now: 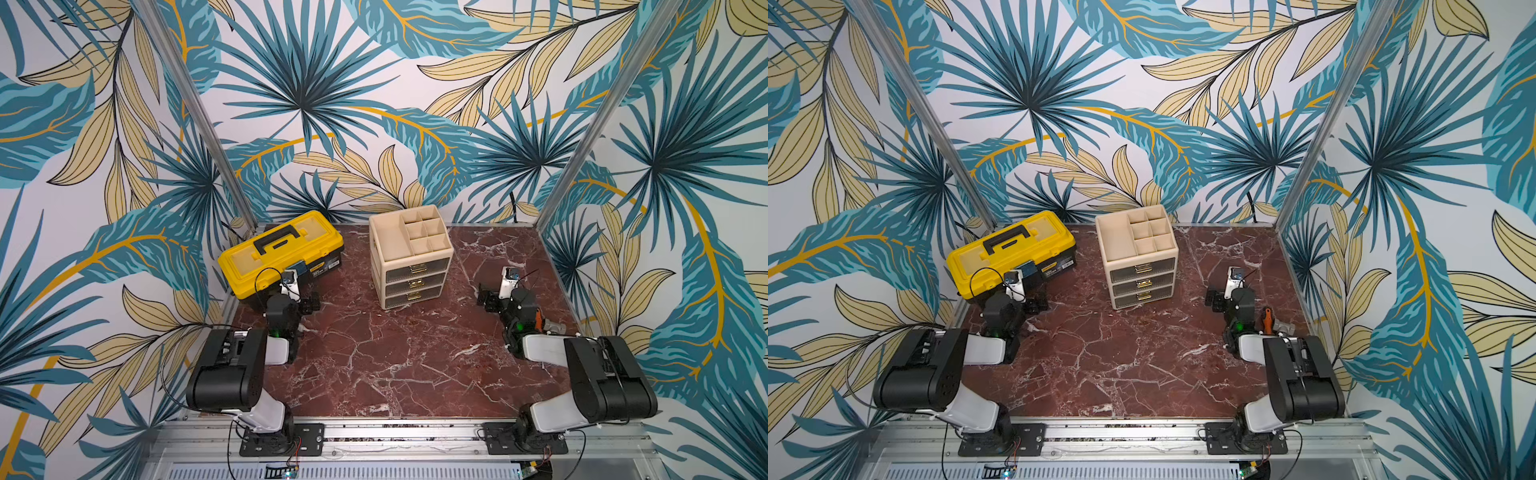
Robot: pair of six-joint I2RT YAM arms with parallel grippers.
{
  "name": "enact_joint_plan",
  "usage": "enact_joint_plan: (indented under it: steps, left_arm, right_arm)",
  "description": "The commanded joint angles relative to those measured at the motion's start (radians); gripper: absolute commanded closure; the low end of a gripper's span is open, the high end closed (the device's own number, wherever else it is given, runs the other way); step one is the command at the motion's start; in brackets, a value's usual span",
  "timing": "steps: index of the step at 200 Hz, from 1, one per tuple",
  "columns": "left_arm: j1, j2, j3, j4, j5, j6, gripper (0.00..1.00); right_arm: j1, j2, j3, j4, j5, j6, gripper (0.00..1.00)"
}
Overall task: Take the mice out of the drawer
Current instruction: Open the drawer in the storage box.
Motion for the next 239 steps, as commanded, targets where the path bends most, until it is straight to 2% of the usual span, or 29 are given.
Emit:
enact_joint_plan:
  steps: [1,92,134,152,174,191,222,239]
  left_arm:
    - [0.0,0.004,0.022,0.01,0.012,0.01,0.0]
    - [-0.001,0.002,0.018,0.016,0.024,0.014,0.0]
    - [-0.008,-0.05,0.008,-0.005,0.023,0.025,0.0]
    - [-0.029,-0.124,0.017,-0.083,-0.009,0.039,0.0]
    - [-0.077,-0.243,0.052,-0.25,-0.055,0.056,0.0]
    - [-0.107,-0.359,0.111,-0.424,-0.053,0.011,0.0]
    - [-0.199,-0.506,0.255,-0.721,-0.048,-0.078,0.0]
    - [-0.252,-0.535,0.354,-0.85,-0.04,-0.125,0.0]
  right_arm:
    - [-0.002,0.004,0.003,-0.002,0.004,-0.004,0.0]
    - [-0.002,0.004,0.003,-0.004,0.004,-0.004,0.0]
    - [-0.002,-0.003,0.0,-0.001,0.009,-0.006,0.0]
    - [0.003,-0.06,0.006,-0.058,-0.004,-0.016,0.0]
    - [0.002,-0.204,0.075,-0.32,-0.026,0.013,0.0]
    - [0.001,-0.309,0.109,-0.45,-0.092,0.063,0.01]
    - [0.003,-0.422,0.221,-0.715,-0.194,0.315,0.01]
    - [0.009,-0.466,0.267,-0.793,-0.315,0.447,0.0]
